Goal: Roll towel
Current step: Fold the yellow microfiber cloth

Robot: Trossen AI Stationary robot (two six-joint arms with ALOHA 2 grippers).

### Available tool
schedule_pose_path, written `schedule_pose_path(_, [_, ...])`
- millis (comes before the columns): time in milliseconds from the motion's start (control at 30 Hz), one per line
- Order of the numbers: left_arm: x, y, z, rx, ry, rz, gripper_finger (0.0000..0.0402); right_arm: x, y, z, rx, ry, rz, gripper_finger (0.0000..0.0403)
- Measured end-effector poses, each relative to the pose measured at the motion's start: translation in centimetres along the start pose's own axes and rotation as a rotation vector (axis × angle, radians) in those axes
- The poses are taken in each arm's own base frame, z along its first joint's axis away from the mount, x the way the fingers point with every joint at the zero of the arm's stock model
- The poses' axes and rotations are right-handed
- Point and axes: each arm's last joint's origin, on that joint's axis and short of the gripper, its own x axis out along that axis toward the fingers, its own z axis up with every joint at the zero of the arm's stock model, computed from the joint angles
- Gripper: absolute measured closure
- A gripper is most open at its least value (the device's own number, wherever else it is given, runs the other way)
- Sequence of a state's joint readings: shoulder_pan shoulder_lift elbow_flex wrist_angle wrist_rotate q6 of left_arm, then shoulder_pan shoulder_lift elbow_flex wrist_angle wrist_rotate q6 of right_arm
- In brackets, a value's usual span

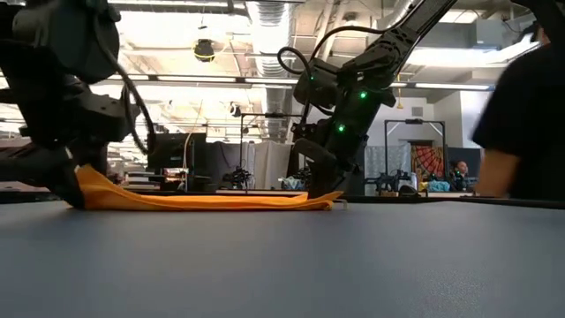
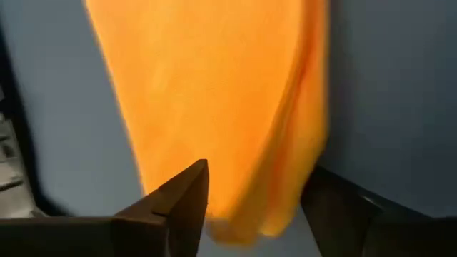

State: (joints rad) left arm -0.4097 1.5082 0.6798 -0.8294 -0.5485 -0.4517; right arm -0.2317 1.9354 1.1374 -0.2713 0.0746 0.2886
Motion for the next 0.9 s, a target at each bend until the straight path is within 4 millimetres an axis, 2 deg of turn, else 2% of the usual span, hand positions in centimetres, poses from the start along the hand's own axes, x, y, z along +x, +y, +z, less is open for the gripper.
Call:
schedule_pose_path(400, [-0.03, 0.09, 0.03, 0.049, -0.001, 0.013, 0.0388, 0.02, -0.22, 0.11, 0.008, -0.005, -0.003, 0.0385])
schedule_pose_path(533, [0.15, 0.41, -0.12, 0.091, 0.045, -0.012, 0.0396, 0.03, -0.42, 0.16, 0.013, -0.004, -0.005, 0.0385])
schedule_pose_path(767, [0.16, 0.1, 0.19, 0.133, 0.085, -0.212, 0.04, 0.03, -0.47, 0.17, 0.01, -0.004, -0.006, 0.0385])
schedule_pose_path(900, [-0.34, 0.17, 0.38, 0.146, 0.115, -0.261, 0.0398, 0.03, -0.47, 0.17, 0.011, -0.005, -0.006, 0.0385])
